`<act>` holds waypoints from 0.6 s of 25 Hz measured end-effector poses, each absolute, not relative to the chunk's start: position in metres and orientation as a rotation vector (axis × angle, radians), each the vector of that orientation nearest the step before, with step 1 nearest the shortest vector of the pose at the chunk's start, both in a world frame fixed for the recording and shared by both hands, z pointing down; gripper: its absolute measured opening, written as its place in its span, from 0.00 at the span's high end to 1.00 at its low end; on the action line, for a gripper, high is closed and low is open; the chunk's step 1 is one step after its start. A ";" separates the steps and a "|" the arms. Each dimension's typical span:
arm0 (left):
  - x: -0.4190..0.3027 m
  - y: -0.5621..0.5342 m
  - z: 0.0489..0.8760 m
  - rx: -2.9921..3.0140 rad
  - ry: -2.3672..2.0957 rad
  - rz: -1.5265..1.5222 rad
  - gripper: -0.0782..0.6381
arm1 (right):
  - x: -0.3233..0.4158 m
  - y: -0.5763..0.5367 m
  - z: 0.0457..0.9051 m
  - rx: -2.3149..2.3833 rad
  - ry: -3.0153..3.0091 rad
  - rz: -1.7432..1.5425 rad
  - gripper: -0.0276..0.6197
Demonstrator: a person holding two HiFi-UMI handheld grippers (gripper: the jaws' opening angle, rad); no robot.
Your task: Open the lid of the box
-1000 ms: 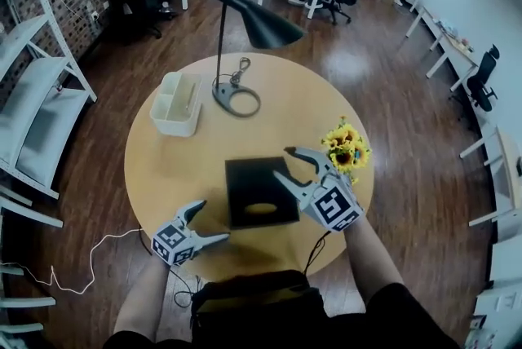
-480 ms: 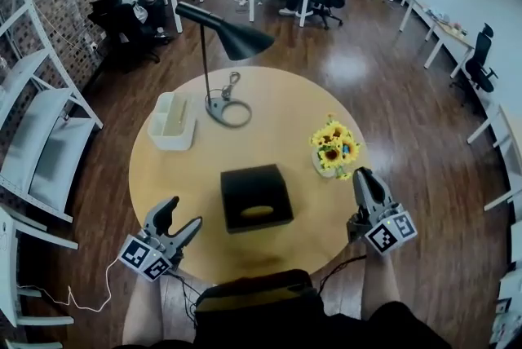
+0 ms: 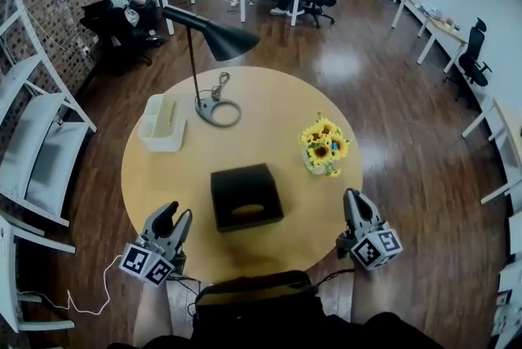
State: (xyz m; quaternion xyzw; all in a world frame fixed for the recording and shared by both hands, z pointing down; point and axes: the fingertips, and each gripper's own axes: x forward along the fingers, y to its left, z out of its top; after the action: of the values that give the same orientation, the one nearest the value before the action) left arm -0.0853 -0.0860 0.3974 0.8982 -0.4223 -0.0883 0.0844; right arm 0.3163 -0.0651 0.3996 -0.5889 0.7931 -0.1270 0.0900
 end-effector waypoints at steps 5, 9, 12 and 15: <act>-0.095 -0.094 0.410 2.623 -1.340 -0.207 0.80 | 0.323 -0.061 0.404 -1.845 2.314 -0.385 0.95; -0.104 -0.093 0.410 2.585 -1.351 -0.262 0.80 | 0.326 -0.062 0.402 -1.847 2.288 -0.376 0.95; -0.113 -0.092 0.414 2.561 -1.386 -0.263 0.80 | 0.326 -0.065 0.397 -1.840 2.288 -0.360 0.95; -0.118 -0.092 0.414 2.545 -1.401 -0.274 0.80 | 0.326 -0.068 0.395 -1.835 2.290 -0.353 0.95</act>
State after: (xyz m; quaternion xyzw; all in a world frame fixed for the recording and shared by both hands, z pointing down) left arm -0.1182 -0.0924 0.4140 0.8667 -0.4771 -0.0932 0.1117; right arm 0.3256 -0.0677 0.3950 -0.6182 0.7714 -0.1190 0.0926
